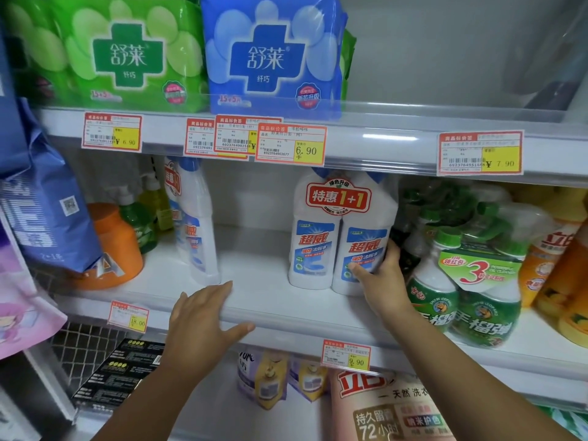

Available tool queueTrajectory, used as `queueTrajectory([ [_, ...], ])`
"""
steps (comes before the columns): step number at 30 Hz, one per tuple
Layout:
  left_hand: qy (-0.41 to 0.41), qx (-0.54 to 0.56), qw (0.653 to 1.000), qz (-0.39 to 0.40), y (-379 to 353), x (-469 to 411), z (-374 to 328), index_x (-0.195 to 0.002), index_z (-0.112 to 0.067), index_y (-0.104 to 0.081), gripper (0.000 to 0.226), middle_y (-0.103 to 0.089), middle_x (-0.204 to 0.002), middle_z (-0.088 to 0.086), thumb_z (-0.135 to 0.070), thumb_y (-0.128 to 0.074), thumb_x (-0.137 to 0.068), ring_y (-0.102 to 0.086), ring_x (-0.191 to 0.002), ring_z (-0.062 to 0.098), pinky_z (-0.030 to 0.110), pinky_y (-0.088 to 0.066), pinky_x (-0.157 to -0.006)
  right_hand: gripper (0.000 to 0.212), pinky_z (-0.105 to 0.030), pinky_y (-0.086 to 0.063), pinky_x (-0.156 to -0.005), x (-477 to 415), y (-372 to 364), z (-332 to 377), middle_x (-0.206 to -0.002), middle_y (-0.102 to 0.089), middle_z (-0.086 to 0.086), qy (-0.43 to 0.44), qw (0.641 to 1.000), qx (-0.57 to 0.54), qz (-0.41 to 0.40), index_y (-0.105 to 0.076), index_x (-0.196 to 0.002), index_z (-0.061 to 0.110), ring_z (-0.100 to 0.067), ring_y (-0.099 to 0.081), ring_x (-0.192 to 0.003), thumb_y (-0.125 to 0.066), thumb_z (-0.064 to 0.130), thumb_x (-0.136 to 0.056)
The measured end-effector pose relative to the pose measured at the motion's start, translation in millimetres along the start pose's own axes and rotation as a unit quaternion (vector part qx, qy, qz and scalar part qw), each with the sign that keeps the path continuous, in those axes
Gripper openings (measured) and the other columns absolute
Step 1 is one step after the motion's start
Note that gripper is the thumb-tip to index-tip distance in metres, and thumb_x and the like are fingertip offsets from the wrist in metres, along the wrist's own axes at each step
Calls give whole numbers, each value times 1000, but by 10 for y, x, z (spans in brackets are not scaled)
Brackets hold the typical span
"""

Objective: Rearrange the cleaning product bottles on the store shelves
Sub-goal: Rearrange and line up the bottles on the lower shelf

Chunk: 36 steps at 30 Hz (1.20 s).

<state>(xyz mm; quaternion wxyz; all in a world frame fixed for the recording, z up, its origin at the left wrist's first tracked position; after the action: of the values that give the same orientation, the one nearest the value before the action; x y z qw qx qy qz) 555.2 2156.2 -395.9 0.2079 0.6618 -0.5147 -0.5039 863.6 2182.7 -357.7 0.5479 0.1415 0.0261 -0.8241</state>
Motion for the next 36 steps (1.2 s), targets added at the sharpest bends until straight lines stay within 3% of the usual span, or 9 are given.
queueTrajectory([
  [11,-5,-2,1000,-5,-10,-8,8,-136,-29,-41,77,-46,-138,-8,-63,-64,-71,-35,-131,12,36,-4,-114,61,-17,-41,-76,39,-32,53,-117,-59,4,15,1000,13,-6,-37,-133,24,-13,-57,-102,-67,5,-84],
  [18,-4,-4,1000,-8,-22,-13,19,-136,-30,-40,77,-45,-139,-9,-64,-62,-71,-34,-131,11,34,-2,-114,59,-10,-40,-68,29,-81,43,-116,-60,6,15,1000,16,-2,-39,-131,25,-9,-58,-97,-68,7,-84],
  [24,-7,4,1000,-9,-17,-7,15,-137,-30,-40,77,-45,-139,-8,-63,-63,-71,-34,-132,12,35,-3,-114,65,-24,-43,-87,93,-94,112,-123,-56,6,12,1000,24,-8,-36,-136,24,-14,-56,-113,-69,7,-83],
  [27,-8,15,1000,-8,-1,-14,34,-136,-27,-42,77,-46,-139,-6,-61,-65,-71,-35,-131,13,35,-6,-115,69,-23,-33,-100,370,-26,284,-128,-42,5,127,977,119,-123,-34,-140,16,-7,-41,-119,-70,11,-82],
  [29,-4,24,1000,-9,28,-10,62,-136,-25,-43,77,-46,-139,-4,-59,-67,-71,-35,-130,15,35,-9,-115,55,-19,-33,-100,629,-132,392,-123,-44,-1,224,950,159,-147,-42,-133,12,-10,-43,-115,-67,10,-84],
  [31,2,26,1000,-18,71,5,111,-134,-22,-46,76,-48,-137,-2,-57,-69,-70,-37,-129,17,37,-15,-114,39,-19,-40,-93,747,-391,398,-111,-48,4,245,954,161,-65,-50,-124,15,-9,-50,-103,-63,12,-87],
  [33,15,23,999,-26,121,28,199,-133,-22,-47,76,-49,-135,0,-56,-71,-69,-38,-127,19,40,-24,-112,30,-25,-46,-89,759,-751,352,-106,-53,8,198,962,175,66,-55,-120,20,-7,-55,-96,-60,19,-90],
  [36,34,14,999,-23,169,69,365,-133,-20,-47,79,-47,-138,3,-56,-72,-67,-35,-130,21,42,-26,-111,34,-30,-45,-96,721,-1235,294,-117,-59,5,110,959,180,188,-54,-124,22,-9,-56,-107,-59,27,-91],
])
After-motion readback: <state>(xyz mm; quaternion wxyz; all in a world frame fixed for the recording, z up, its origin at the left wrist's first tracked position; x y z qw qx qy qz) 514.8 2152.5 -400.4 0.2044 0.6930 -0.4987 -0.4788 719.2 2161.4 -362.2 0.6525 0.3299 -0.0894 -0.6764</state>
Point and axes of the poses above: each hand's wrist, its own x-axis away from the middle knuckle, its own y-axis out of the back of the hand, z = x × y, the point moved 6 cm from there along -x, towards the middle knuckle
